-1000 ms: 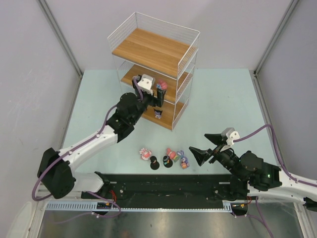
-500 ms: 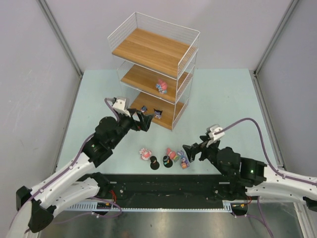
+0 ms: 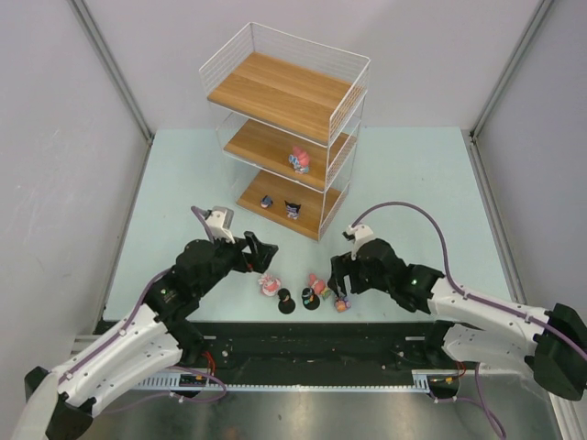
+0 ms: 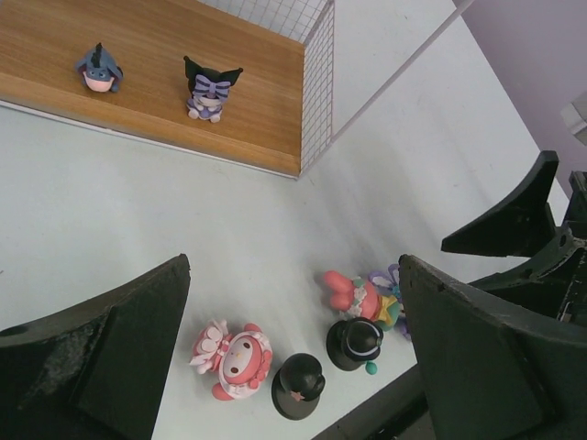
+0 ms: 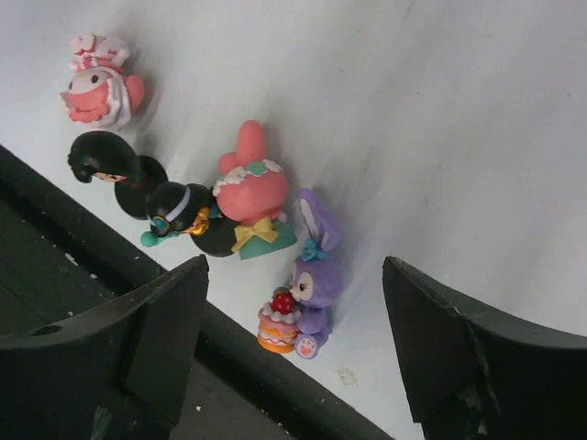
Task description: Place and organize the plastic toys onto the shelf
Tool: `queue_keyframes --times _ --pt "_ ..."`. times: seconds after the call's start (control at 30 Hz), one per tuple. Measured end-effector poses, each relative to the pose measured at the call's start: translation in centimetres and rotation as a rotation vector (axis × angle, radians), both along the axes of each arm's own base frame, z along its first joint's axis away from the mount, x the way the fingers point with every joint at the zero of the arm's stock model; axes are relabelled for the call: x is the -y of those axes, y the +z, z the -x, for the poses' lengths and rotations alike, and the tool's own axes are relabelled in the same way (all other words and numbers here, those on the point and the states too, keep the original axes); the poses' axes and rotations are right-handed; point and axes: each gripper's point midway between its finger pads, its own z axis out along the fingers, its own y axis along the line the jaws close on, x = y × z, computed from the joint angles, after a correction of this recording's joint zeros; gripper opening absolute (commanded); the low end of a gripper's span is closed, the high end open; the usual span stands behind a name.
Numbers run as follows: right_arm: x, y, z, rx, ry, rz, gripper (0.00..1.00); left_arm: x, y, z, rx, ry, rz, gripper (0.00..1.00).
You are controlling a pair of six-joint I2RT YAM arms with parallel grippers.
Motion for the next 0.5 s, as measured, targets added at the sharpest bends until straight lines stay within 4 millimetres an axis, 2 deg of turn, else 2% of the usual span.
queue_keyframes --times 0.13,0.2,0.23,0.27,0.37,0.5 --pt "-1.5 0.3 0.3 -0.009 0.098 0.009 0.57 0.2 -0.1 0.1 -0.01 -0.008 0.01 1.0" --pt "-2.0 0.5 0.3 -0.01 0.138 0.015 0.54 0.4 -0.1 0.1 -0.017 -0.013 0.014 1.0" --pt "-2.3 0.5 0.4 -0.011 0.156 0.015 0.46 0.5 -0.2 0.1 -0.019 -0.019 0.015 1.0" --pt "-2.5 0.4 0.5 -0.011 0.173 0.02 0.42 0.6 -0.3 0.2 -0.02 -0.023 0.017 1.0" --pt "-2.8 -0.2 0.9 -0.023 0.218 0.038 0.39 0.8 -0.7 0.4 -0.03 -0.033 0.019 1.0" --pt "-3.3 -1.3 1.5 -0.043 0.269 0.061 0.46 0.9 -1.4 0.6 -0.044 -0.043 0.013 1.0"
